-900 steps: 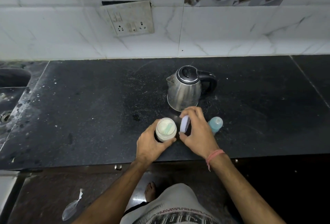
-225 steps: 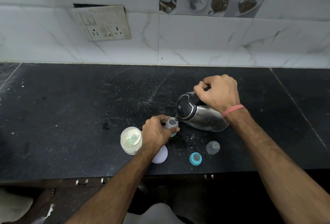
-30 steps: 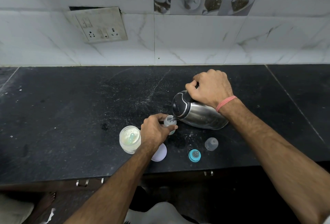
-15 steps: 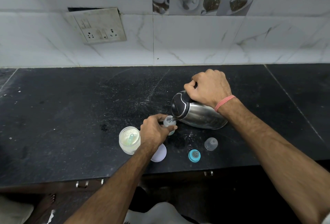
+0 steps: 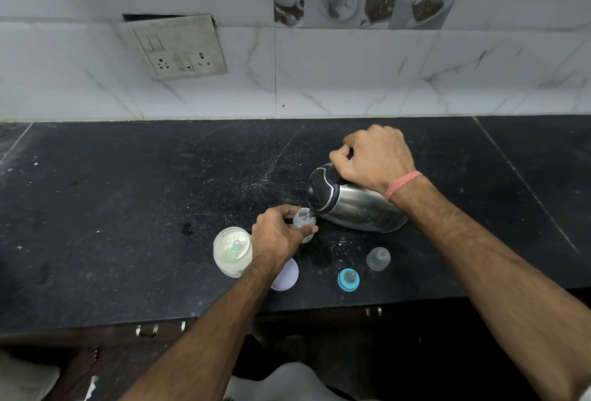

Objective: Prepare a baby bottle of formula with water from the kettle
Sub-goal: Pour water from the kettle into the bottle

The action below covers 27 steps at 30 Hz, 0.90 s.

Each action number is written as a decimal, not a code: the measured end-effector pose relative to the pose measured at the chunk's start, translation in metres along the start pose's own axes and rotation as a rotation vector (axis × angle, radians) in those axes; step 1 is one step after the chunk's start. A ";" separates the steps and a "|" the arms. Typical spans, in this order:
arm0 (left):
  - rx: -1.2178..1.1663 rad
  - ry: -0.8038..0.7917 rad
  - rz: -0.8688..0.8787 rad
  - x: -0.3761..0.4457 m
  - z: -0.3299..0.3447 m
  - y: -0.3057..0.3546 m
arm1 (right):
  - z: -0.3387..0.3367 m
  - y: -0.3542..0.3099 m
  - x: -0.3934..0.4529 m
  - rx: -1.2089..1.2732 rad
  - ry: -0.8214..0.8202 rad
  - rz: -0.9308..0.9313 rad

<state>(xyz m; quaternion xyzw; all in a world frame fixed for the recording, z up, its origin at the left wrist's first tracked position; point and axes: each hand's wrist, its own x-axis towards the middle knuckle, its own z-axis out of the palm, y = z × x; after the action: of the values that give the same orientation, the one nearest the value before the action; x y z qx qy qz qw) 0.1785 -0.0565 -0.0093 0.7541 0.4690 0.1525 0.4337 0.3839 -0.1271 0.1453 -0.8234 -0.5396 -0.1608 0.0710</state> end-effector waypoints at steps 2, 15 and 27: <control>-0.004 0.001 0.001 0.000 0.000 0.000 | 0.000 0.000 0.000 0.003 0.004 -0.005; -0.014 0.005 -0.006 0.000 0.001 -0.001 | 0.001 0.001 0.001 0.000 0.012 -0.015; -0.002 0.011 -0.005 -0.001 0.000 0.000 | 0.001 0.001 0.001 0.009 0.015 -0.010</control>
<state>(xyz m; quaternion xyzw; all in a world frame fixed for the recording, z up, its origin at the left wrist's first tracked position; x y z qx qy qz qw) 0.1785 -0.0573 -0.0092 0.7517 0.4731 0.1560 0.4322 0.3855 -0.1265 0.1444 -0.8192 -0.5438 -0.1646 0.0781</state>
